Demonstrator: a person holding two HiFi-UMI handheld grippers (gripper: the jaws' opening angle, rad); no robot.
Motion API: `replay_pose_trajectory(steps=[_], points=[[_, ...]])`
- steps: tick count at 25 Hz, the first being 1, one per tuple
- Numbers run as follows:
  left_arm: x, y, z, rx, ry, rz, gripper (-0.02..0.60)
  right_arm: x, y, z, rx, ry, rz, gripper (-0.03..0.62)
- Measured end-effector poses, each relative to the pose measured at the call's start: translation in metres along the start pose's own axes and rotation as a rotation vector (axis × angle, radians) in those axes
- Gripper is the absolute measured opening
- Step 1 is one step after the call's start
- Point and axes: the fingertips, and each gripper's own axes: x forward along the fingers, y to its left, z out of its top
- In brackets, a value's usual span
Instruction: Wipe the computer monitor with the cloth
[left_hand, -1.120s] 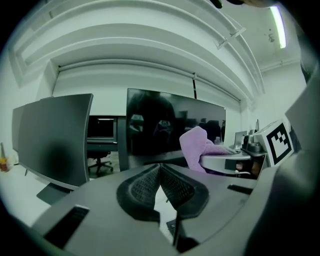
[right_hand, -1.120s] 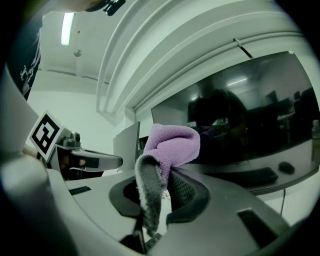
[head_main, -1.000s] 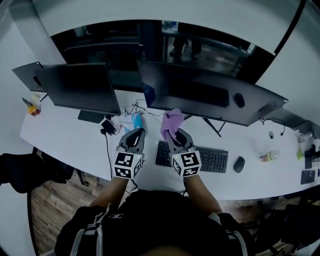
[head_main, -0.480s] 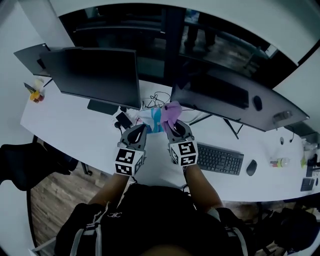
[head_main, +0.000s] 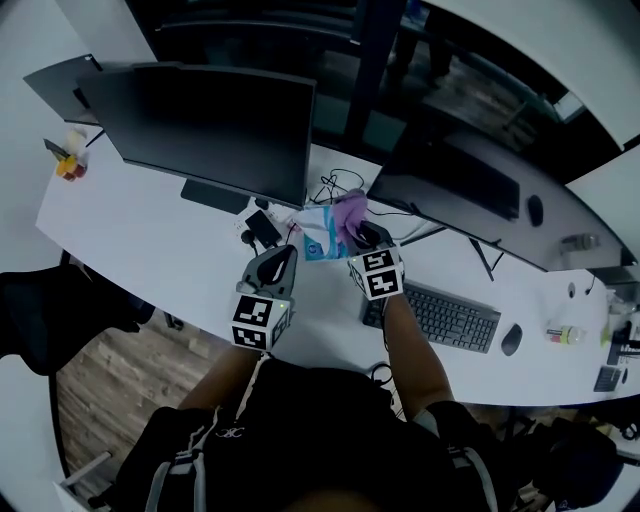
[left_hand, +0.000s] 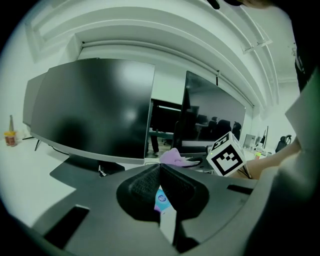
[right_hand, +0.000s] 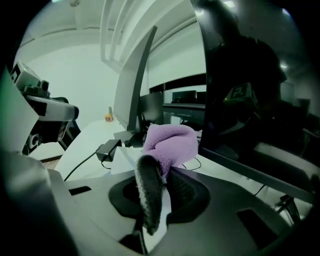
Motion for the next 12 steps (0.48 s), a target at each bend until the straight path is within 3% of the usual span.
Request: replay_pose_trajectory(steps=[3,8,12], points=[[0.0,0.005,-0.006,-0.01,0.004,0.001,0.014,0.017,-0.006,-0.01,0.005,0.062,-0.009,0.084],[0.0,0.008,-0.012,-0.01,0.019,-0.012,0.014,0.03,-0.022,-0.016,0.09,0.075,-0.038,0.084],[-0.001,0.009,-0.012,-0.007,0.021,-0.022,0.014,0.032,-0.033,-0.023,0.272,0.065,-0.022,0.084]])
